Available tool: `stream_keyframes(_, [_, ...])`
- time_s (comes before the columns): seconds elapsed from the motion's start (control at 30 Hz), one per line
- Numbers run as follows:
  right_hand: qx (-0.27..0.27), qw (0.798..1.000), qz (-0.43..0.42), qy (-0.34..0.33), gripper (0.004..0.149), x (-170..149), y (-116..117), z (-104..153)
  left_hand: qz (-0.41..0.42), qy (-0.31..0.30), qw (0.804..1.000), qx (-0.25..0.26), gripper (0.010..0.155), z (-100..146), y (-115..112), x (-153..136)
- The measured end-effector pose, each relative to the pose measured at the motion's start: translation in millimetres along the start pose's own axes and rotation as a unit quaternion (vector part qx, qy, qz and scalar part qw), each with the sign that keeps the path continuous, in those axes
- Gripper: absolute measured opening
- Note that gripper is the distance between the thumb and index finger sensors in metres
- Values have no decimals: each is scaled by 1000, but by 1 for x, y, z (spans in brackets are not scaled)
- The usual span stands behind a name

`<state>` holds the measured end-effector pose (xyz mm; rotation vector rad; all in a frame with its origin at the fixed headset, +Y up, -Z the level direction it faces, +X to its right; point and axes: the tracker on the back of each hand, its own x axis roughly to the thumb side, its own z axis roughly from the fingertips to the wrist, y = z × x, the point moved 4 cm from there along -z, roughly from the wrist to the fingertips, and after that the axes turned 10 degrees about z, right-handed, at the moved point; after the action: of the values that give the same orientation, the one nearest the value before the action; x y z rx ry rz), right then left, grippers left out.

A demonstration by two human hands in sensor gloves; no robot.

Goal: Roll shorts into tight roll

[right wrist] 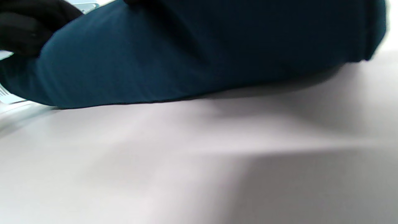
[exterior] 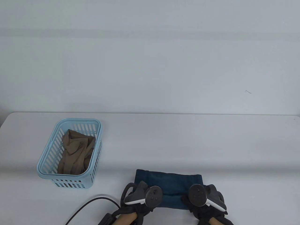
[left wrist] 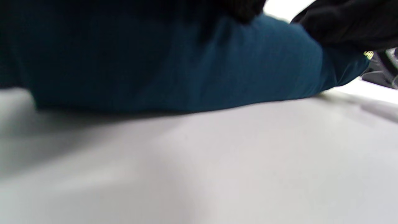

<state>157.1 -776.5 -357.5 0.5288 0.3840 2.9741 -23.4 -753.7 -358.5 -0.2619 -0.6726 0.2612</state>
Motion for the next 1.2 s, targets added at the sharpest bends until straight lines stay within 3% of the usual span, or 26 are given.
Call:
stream_keyframes(0.13, [-19, 999, 15, 22, 52, -1, -1, -1, -106, -13, 994, 3, 48, 10, 16, 7])
stream_keyframes(0.27, [-35, 998, 27, 41, 51, -1, -3, -2, -93, -11, 996, -9, 49, 11, 13, 3])
stream_keyframes(0.43, [-88, 994, 49, 47, 54, 0, -18, 5, -106, 1, 994, -1, 63, 11, 9, -4])
stream_keyframes(0.53, [-104, 992, 69, 10, 56, 5, -26, 13, -126, 6, 992, -8, 70, 9, 3, -5])
stream_keyframes(0.63, [-52, 994, 93, -23, 62, 8, -18, 16, -133, 20, 991, -29, 76, 6, -6, -8])
stream_keyframes(0.77, [40, 988, 150, -17, 78, 8, 2, 13, -133, 38, 988, -65, 85, 2, -19, -12])
stream_keyframes(0.9, [35, 985, 169, -7, 75, 6, 15, 4, -140, 42, 986, -79, 82, -1, -30, -13])
stream_keyframes(0.97, [-1, 987, 161, -3, 68, 4, 12, 2, -144, 37, 986, -73, 78, -3, -29, -12])
stream_keyframes(1.07, [-10, 990, 142, -2, 62, 0, 7, 2, -116, 33, 991, -58, 71, -3, -21, -14])
stream_keyframes(1.2, [-5, 998, 56, 1, 56, -11, 0, 3, -32, 39, 998, -21, 67, 0, -2, -23])
